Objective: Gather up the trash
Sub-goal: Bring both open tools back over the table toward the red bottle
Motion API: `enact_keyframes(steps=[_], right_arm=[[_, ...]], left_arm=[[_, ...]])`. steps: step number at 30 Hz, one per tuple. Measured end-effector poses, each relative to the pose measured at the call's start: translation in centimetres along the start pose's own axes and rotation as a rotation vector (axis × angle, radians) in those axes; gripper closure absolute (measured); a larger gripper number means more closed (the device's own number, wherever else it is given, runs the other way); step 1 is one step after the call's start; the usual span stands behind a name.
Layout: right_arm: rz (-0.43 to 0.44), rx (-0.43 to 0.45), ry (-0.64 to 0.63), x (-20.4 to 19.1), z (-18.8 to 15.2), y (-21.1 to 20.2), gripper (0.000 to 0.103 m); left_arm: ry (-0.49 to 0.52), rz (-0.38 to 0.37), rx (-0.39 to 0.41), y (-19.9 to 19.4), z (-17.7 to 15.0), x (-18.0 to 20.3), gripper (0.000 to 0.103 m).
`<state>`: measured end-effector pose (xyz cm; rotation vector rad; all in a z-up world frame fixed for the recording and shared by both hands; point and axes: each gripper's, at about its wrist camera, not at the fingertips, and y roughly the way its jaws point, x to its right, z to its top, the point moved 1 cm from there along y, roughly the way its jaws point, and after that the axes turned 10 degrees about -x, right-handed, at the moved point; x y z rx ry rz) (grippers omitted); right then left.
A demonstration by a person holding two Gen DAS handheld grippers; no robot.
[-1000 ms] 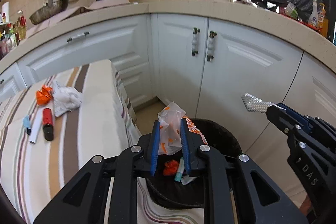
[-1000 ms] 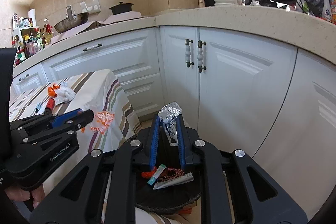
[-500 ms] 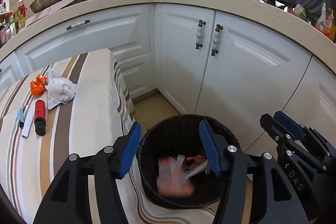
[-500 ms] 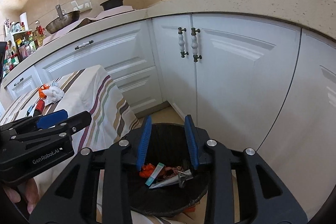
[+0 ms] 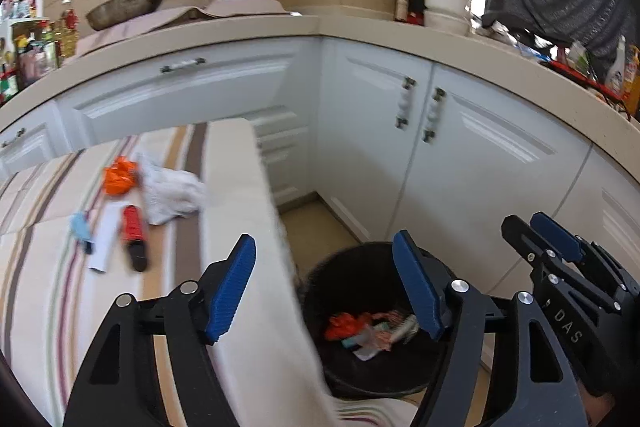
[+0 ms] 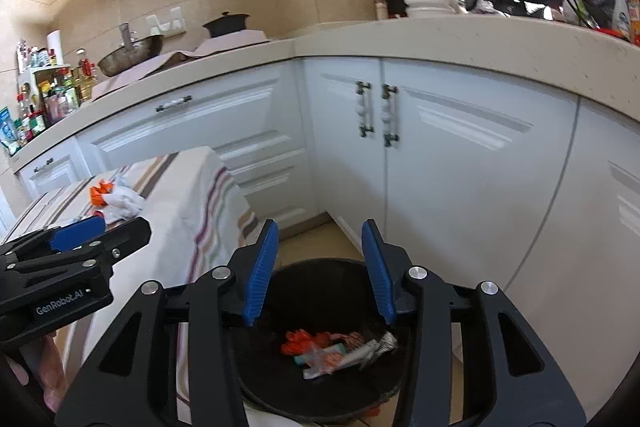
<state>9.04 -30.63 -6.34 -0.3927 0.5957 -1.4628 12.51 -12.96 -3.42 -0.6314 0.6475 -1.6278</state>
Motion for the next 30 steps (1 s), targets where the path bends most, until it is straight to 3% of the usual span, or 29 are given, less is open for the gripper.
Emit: enact_keyframes(steps=[18, 30], right_arm=[[0.228, -0.018, -0.161, -14.3, 2.2, 1.7, 0.060], [0.311, -0.111, -0.257, -22.2, 3.4, 5.7, 0.060]], left_arm=[[-0.207, 0.244, 0.043, -3.9, -1.0, -15.3, 0.029], [-0.274, 0.322, -0.045, -2.1, -1.4, -22.4, 0.029]])
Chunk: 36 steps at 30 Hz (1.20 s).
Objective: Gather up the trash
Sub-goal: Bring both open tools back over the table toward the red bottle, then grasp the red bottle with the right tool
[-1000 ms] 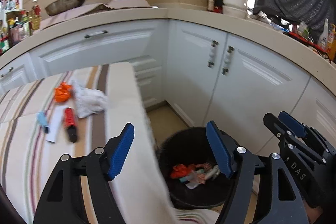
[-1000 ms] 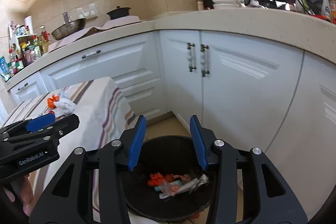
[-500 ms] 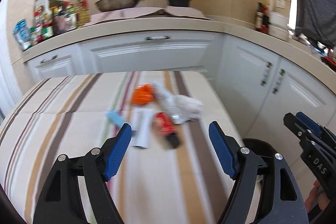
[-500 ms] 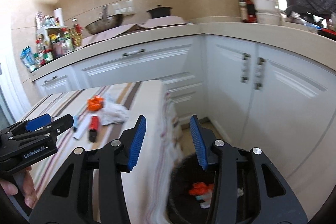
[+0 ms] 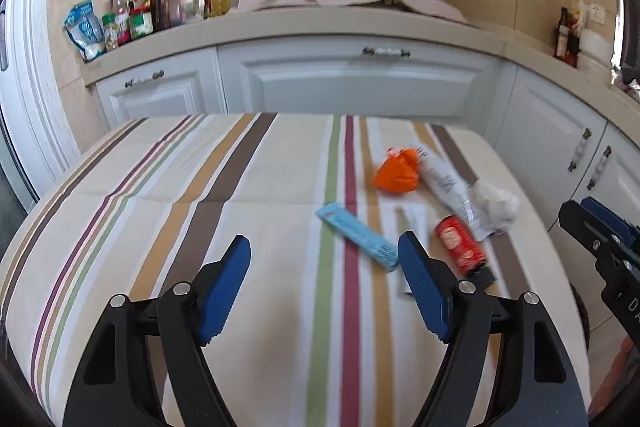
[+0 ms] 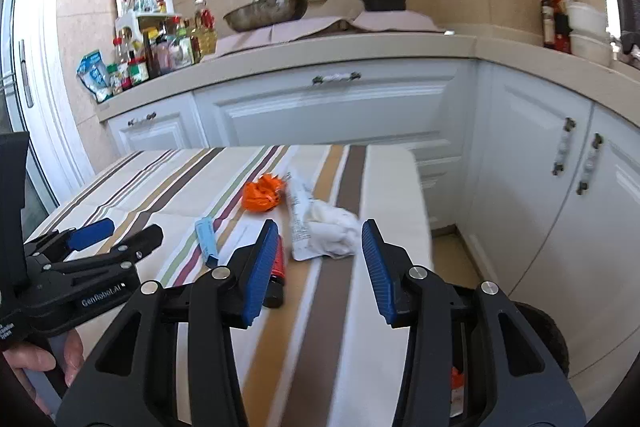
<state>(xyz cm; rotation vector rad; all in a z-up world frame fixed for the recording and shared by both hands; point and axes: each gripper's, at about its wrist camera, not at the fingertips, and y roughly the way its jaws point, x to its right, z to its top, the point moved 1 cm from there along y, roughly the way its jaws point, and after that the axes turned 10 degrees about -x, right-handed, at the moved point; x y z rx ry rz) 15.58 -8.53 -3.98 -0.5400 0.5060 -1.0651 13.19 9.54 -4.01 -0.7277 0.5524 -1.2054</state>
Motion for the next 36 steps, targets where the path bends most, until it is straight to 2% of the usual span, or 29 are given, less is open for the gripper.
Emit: enact_keyframes(steps=[10, 14, 16, 20, 23, 29, 36], right_arm=[[0.022, -0.171, -0.044, -2.5, 0.3, 4.9, 0.060], [0.023, -0.243, -0.066, -3.2, -0.1, 6.3, 0.061], [0.022, -0.276, -0.073, -3.3, -0.4, 6.8, 0.064], [0.032, -0.319, -0.084, -3.4, -0.6, 7.5, 0.080], [0.032, -0.318, -0.093, -3.5, -0.7, 7.5, 0.080], [0.021, -0.263, -0.081, -2.9, -0.7, 5.8, 0.080], [0.013, -0.206, -0.056, -0.9, -1.1, 3.1, 0.080]], left_arm=[[0.001, -0.041, -0.107, 2.9, 0.6, -1.1, 0.029], [-0.003, -0.047, -0.114, 3.0, 0.6, -1.3, 0.028], [-0.008, -0.050, -0.115, 3.1, 0.6, -1.4, 0.027], [-0.011, -0.054, -0.122, 3.3, 0.6, -1.3, 0.027], [-0.008, -0.059, -0.126, 3.4, 0.6, -0.9, 0.027], [0.006, -0.086, -0.131, 3.1, 0.2, 0.1, 0.027], [0.071, -0.101, -0.145, 3.5, -0.5, 2.8, 0.027]])
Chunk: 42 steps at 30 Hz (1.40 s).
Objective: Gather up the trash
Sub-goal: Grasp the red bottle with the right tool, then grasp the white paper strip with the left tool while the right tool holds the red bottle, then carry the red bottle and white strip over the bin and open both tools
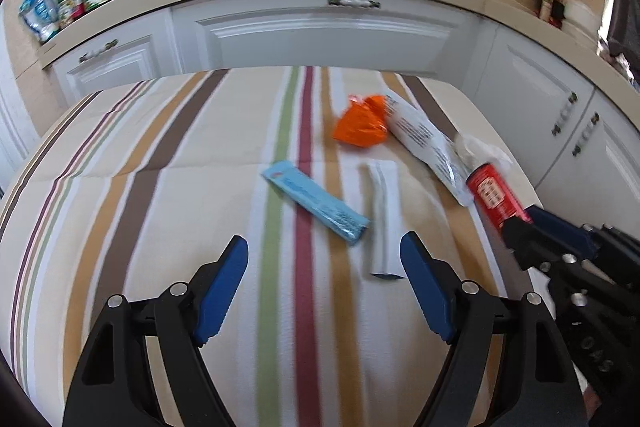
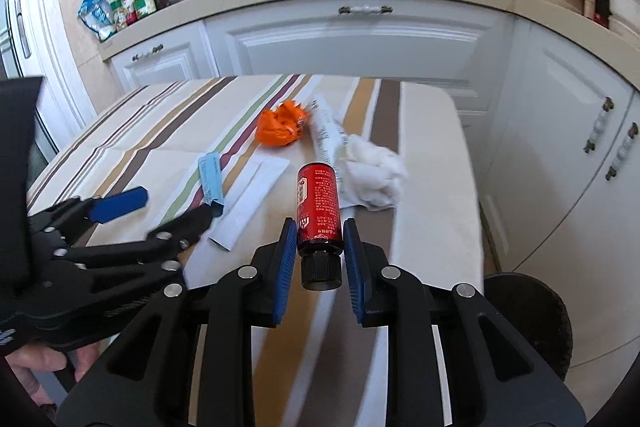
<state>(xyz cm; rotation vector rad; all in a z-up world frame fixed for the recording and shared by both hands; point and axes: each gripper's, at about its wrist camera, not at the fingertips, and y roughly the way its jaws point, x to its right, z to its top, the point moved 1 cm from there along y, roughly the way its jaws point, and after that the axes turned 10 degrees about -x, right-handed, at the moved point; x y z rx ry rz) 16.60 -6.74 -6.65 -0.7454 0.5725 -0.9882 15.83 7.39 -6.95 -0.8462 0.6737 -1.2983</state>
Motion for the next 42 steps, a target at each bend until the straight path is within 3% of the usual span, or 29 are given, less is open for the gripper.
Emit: enact_keyframes(steps=[7, 9, 13, 15, 17, 28, 32, 42], right_arm=[[0.001, 0.020, 0.040, 2.1, -1.0, -0.9, 0.080], [0.003, 0.021, 0.050, 2.6, -1.1, -0.9, 0.080], [0.008, 0.024, 0.066, 3.3, -1.4, -0.9, 0.080], [0.011, 0.030, 0.072, 3.5, -1.4, -1.0, 0.080], [0.009, 0.036, 0.072, 3.4, -1.4, -1.2, 0.080], [0.004, 0.098, 0.063, 2.7, -2.0, -2.8, 0.080], [-0.004, 0.143, 0.063, 2.4, -2.5, -4.3, 0.080], [-0.058, 0.206, 0.096, 3.3, -5.2, -8.4, 0.080]], left_arm=[[0.042, -0.017, -0.051, 1.6, 0.2, 2.1, 0.040], [0.037, -0.026, -0.066, 1.9, 0.4, 2.2, 0.053], [0.058, -0.020, -0.066, 2.0, 0.5, 2.5, 0.068], [0.071, -0.025, -0.063, 2.0, 0.4, 2.7, 0.083], [0.078, -0.033, -0.055, 1.8, 0.3, 2.7, 0.089], [0.058, -0.035, 0.053, -1.4, -1.1, 2.2, 0.092], [0.054, -0.020, 0.130, -3.5, -1.9, 2.0, 0.092], [0.071, -0.058, 0.180, -6.3, -3.5, 3.0, 0.092]])
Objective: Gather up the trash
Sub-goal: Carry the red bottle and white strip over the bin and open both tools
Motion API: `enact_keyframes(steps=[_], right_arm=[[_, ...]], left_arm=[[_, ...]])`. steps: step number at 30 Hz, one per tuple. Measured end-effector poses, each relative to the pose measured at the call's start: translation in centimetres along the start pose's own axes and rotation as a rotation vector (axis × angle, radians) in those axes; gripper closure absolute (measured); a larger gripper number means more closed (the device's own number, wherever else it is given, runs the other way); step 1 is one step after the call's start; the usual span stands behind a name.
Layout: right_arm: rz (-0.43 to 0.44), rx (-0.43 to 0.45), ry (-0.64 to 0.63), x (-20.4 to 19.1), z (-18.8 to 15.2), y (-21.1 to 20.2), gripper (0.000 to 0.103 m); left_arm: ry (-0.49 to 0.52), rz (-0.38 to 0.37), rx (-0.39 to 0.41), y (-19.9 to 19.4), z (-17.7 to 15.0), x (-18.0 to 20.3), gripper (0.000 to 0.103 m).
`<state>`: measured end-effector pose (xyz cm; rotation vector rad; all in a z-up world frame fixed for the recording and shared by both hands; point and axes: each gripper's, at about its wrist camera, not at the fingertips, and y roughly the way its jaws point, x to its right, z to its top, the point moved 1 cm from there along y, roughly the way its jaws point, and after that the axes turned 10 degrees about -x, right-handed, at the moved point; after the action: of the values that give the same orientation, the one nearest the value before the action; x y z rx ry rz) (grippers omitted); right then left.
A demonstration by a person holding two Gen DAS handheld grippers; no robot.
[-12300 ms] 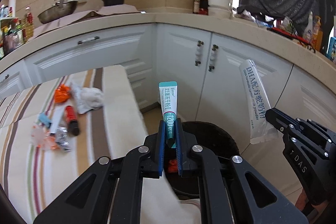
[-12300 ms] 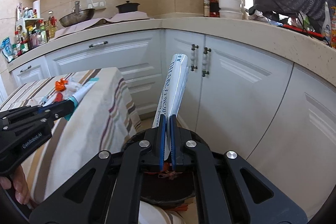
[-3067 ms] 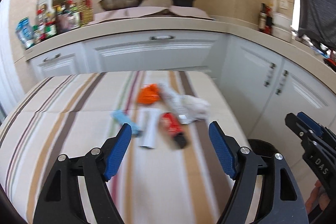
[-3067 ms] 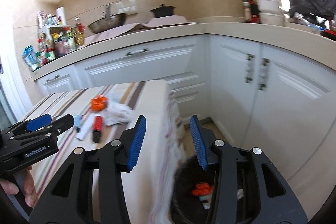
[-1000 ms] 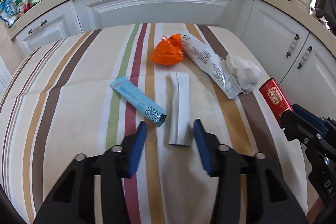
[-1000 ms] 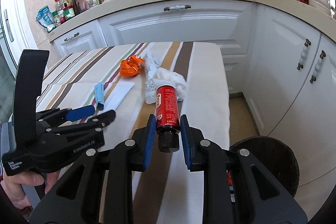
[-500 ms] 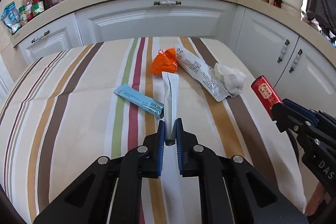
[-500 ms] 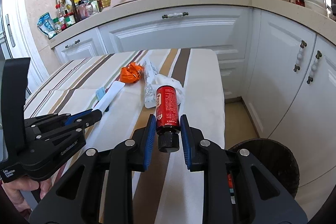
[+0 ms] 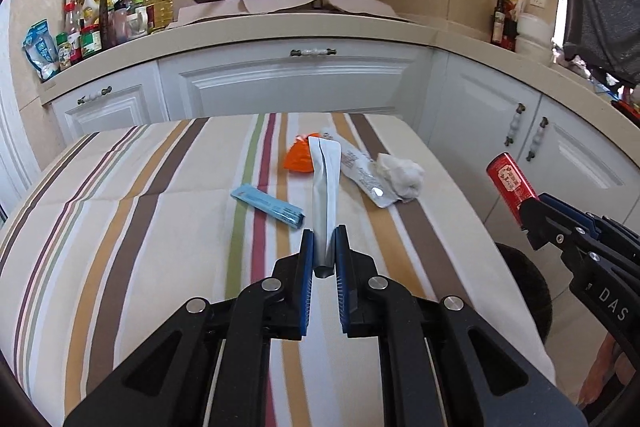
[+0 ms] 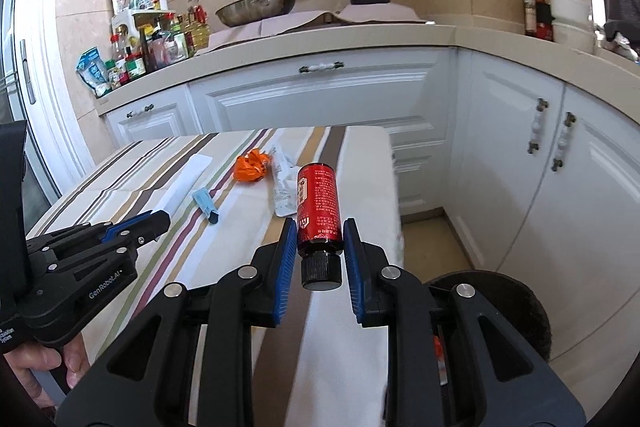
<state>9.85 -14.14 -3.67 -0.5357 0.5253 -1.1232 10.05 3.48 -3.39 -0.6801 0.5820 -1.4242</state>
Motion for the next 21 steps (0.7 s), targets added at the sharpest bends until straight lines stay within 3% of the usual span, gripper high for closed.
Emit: enact_keyframes(steps=[21], right_arm=[[-0.203, 0.055, 0.137, 8.9, -5.0, -7.4, 0.080]], left_arm=[[0.168, -0.152, 0.054, -2.3, -1.8, 10.6, 0.092]])
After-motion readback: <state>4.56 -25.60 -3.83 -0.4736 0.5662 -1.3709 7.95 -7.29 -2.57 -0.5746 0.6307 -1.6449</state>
